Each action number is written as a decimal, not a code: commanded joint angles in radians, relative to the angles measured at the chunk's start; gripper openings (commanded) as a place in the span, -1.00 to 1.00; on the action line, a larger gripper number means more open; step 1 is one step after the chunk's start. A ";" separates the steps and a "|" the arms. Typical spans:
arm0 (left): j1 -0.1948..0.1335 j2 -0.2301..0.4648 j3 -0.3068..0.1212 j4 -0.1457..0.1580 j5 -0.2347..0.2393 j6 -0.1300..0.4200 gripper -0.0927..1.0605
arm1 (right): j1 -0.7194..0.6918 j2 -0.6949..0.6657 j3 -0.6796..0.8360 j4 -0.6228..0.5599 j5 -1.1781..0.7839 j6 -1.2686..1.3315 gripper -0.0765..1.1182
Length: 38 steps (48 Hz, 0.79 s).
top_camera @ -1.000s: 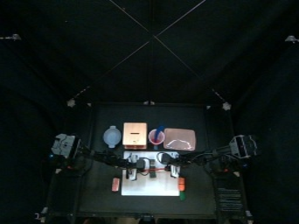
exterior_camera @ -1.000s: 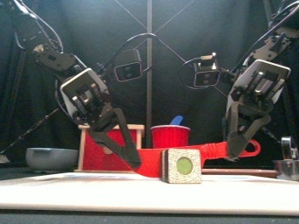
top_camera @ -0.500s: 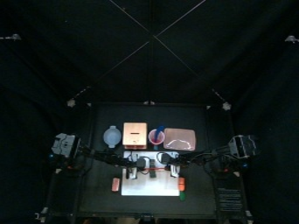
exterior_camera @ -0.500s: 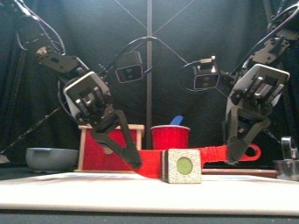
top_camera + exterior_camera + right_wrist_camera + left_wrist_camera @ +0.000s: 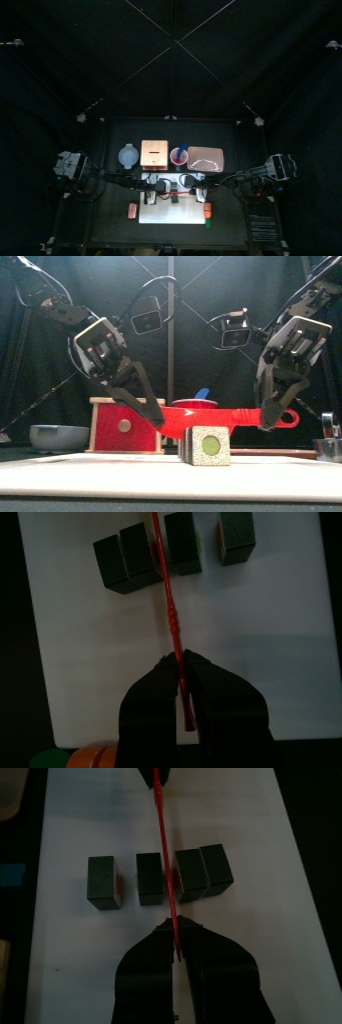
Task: Place sushi on board then cut the sushi with the knife then place the pieces on the plate
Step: Cut the sushi into 4 pieces
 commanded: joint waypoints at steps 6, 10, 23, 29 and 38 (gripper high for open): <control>-0.005 -0.061 -0.025 0.034 -0.009 0.000 -0.10 | -0.006 -0.087 -0.020 0.003 0.000 0.005 -0.34; -0.012 -0.072 -0.021 0.034 -0.009 0.000 -0.10 | -0.003 -0.114 -0.015 0.008 0.002 0.005 -0.34; -0.046 -0.078 -0.018 0.032 -0.011 0.000 -0.10 | 0.014 -0.160 0.011 0.048 0.002 0.005 -0.34; -0.069 -0.067 -0.023 0.031 -0.012 -0.002 -0.11 | 0.029 -0.149 0.015 0.066 -0.002 0.005 -0.34; -0.077 -0.048 -0.032 0.018 -0.012 -0.006 -0.10 | 0.037 -0.129 0.015 0.075 -0.002 0.006 -0.34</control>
